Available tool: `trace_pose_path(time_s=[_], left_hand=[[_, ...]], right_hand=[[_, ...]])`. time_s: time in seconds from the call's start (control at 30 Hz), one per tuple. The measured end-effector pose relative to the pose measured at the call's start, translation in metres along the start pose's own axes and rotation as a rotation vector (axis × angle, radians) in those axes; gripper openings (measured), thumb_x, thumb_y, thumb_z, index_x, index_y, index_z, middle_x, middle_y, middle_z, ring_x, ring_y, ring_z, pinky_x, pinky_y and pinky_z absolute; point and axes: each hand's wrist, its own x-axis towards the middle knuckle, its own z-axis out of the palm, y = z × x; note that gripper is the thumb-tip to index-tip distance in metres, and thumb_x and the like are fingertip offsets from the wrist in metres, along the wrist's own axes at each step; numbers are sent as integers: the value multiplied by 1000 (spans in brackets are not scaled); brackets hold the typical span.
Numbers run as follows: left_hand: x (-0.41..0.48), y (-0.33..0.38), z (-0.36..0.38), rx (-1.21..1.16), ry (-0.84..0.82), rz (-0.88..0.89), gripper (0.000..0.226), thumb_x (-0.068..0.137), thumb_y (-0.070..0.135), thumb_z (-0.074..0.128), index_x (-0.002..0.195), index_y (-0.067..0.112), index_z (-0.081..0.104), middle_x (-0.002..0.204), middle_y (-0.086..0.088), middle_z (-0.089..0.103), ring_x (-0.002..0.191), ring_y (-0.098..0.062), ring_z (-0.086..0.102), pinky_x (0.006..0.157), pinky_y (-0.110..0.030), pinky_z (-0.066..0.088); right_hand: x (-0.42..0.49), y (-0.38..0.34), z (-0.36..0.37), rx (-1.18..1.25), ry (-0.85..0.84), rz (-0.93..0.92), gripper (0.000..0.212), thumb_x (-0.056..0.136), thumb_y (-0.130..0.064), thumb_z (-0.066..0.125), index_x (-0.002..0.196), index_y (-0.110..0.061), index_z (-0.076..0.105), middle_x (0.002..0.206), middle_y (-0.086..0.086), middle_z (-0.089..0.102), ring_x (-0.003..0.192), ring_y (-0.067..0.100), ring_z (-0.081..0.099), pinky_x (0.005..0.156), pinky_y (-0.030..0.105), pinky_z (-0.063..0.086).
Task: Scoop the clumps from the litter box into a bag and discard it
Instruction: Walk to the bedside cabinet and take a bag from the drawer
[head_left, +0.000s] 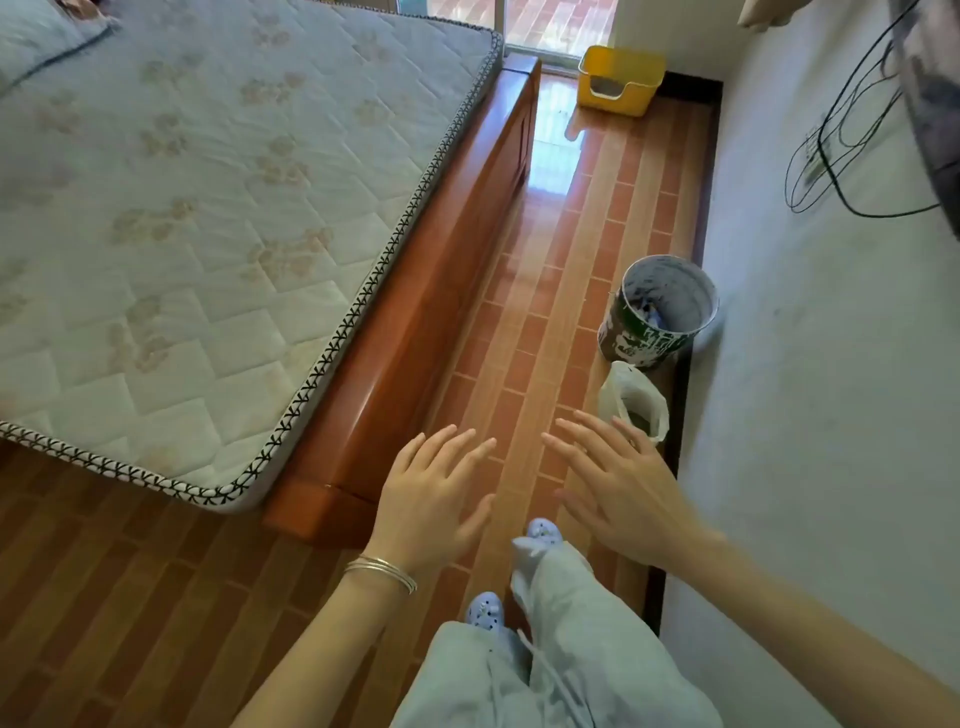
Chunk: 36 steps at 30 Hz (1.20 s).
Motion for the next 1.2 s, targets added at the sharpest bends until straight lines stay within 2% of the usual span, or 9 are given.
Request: trace_pose_path(time_s=[0.23,0.5,0.77,0.9,1.03,1.2], left_hand=[[72,-3,7,-2,21,-22,53,84,50,47,133,30,49,135,4,52,131,-17,40,109,-42,30],[195,-5,-7,-7,55,6,52,85,49,45,132,28,51,134,3,53,131,-18,41,108,-43,31],[288,-12,-12,-49,49,29,51,88,49,42,134,29,48,138,2,50,132,-18,39,109,-44,32],[323,-35,-6,-59,24,34,51,88,50,41,134,28,48,138,4,49,133,-17,39,107,-44,33],[370,-71,-3,-42,16,64,52,87,50,44,134,29,48,138,4,49,132,-15,39,109,-38,27],[452,-120,-26,-37,-4,138,51,87,48,44,133,28,49,136,4,51,131,-17,41,107,-40,30]], right_hand=[[46,57,-2,32,47,20,49,91,-45,40,135,-22,47,137,2,50,132,22,40,105,44,31],[127,150,-28,85,125,66,50,91,-44,40,135,-21,46,138,1,49,134,20,36,105,49,32],[191,207,-40,61,144,22,50,91,-43,46,135,-21,46,140,2,47,135,20,34,107,47,30],[222,226,-30,65,119,23,50,90,-42,48,136,-22,46,141,3,46,135,21,35,105,48,31],[268,247,-21,37,63,45,54,86,-41,52,136,-23,44,141,4,45,134,21,36,104,48,33],[345,267,-37,22,86,142,51,88,-45,40,134,-23,46,140,2,46,134,20,34,108,45,30]])
